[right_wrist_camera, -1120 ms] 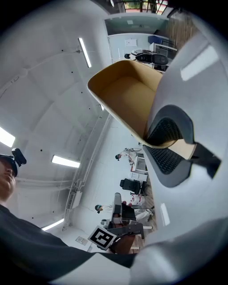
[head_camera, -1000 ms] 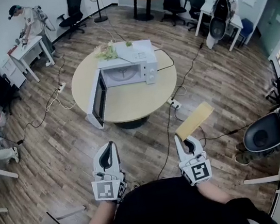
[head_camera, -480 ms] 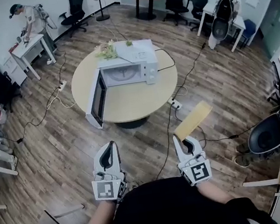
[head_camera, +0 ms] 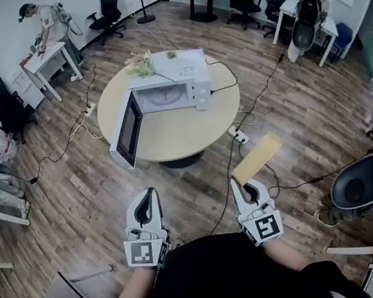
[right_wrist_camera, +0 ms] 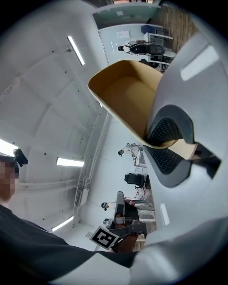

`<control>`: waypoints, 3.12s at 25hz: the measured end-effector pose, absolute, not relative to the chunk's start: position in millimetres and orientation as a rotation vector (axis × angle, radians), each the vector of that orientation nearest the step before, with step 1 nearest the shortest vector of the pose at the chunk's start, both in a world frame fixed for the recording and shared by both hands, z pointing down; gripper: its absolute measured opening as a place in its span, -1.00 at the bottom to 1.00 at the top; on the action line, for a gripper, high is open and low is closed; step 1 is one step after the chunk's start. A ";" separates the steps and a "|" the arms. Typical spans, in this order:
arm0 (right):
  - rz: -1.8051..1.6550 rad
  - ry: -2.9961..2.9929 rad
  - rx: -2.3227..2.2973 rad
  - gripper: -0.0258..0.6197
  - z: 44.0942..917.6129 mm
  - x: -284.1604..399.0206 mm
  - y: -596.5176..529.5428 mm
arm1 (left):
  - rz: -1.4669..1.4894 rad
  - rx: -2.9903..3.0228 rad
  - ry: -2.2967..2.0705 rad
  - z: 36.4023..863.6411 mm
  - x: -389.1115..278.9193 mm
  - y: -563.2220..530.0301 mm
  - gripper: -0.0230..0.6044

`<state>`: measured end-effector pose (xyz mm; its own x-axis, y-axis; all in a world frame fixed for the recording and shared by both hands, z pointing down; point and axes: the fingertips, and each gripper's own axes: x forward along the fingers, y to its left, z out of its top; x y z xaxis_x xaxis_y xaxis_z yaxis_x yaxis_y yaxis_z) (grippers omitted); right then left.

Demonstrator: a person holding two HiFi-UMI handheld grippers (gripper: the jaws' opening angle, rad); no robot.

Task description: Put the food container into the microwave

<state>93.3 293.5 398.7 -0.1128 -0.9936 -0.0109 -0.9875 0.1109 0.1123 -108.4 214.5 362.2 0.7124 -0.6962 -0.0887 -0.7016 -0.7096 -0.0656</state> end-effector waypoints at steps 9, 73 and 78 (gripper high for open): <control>-0.126 -2.416 1.964 -0.86 420.7 129.0 289.1 | 0.041 -2.776 1.196 375.9 -68.3 232.8 -0.93; -0.270 -2.235 1.955 -0.86 372.7 180.2 -155.5 | 0.218 -2.862 1.058 355.5 8.7 -226.3 -0.93; -0.292 -2.229 1.885 -0.86 371.6 180.9 -171.3 | 0.211 -2.865 1.060 361.2 12.0 -229.3 -0.93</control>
